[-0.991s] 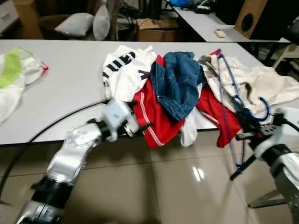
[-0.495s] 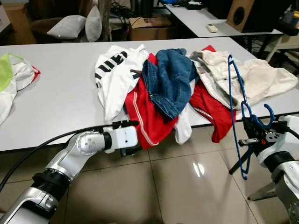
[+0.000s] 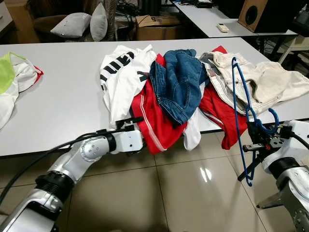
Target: Hang hanger
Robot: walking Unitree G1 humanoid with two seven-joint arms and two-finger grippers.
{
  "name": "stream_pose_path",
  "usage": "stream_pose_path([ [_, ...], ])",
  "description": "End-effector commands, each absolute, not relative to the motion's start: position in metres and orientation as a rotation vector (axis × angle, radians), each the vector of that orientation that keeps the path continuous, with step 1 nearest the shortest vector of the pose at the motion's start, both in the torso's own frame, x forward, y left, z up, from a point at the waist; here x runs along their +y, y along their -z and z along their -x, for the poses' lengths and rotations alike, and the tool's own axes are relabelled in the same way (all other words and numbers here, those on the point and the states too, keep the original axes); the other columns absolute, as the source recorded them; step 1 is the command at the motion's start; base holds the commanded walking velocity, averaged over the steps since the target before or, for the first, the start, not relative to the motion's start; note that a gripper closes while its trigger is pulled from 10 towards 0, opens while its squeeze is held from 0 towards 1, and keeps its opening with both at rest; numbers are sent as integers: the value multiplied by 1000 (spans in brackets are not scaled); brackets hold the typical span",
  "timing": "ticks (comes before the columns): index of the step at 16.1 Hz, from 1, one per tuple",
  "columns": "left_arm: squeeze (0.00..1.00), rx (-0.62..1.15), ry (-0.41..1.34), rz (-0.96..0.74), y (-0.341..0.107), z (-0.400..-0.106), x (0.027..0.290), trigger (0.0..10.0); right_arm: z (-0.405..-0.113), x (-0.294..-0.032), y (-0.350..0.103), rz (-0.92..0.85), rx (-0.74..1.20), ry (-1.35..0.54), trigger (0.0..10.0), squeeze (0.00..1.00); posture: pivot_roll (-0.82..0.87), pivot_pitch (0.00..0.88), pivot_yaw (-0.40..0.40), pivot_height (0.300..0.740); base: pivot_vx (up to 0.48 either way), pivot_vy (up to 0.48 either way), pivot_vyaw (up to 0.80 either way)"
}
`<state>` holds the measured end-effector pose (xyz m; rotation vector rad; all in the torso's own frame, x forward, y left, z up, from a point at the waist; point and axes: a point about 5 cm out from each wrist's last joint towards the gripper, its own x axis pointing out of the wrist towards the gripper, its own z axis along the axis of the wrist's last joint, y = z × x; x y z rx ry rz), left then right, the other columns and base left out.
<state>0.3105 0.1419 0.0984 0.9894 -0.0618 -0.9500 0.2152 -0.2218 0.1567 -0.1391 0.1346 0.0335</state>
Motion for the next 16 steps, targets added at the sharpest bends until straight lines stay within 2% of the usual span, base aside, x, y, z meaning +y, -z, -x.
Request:
stream_pose_path([
  [1, 0, -93, 942, -1010, -104, -314, 140, 10000, -216, -221, -158, 140, 119, -35, 10000, 0, -157, 0, -30, 740, 0, 0, 0],
  [5, 0, -171, 967, -1003, -107, -320, 123, 10000, -220, -215, -158, 135, 110, -48, 10000, 0, -163, 0, -29, 740, 0, 0, 0],
  [7, 0, -181, 1041, -973, -109, -318, 117, 10000, -219, -214, -157, 144, 111, -57, 10000, 0, -167, 0, -23, 740, 0, 0, 0],
  [8, 0, -172, 1078, -967, -108, -317, 116, 9412, -219, -214, -156, 145, 112, -55, 10000, 0, -167, 0, -22, 740, 0, 0, 0],
  [9, 0, -165, 1096, -970, -107, -317, 115, 8627, -219, -214, -156, 145, 113, -54, 10000, 0, -168, 0, -20, 740, 0, 0, 0],
  [10, 0, -156, 1107, -972, -105, -317, 114, 4118, -219, -213, -156, 145, 113, -54, 10000, 0, -169, 0, -18, 740, 0, 0, 0],
  [11, 0, -140, 1123, -978, -102, -317, 113, 2706, -219, -212, -156, 146, 112, -55, 10000, 0, -170, 0, -18, 740, 0, 0, 0],
  [12, 0, -125, 1137, -991, -99, -317, 112, 0, -219, -212, -156, 148, 112, -57, 10000, 0, -170, 0, -17, 740, 0, 0, 0],
  [16, 0, -102, 1117, -981, -103, -325, 111, 0, -219, -212, -154, 152, 111, -54, 10000, 0, -171, 0, -16, 740, 0, 0, 0],
])
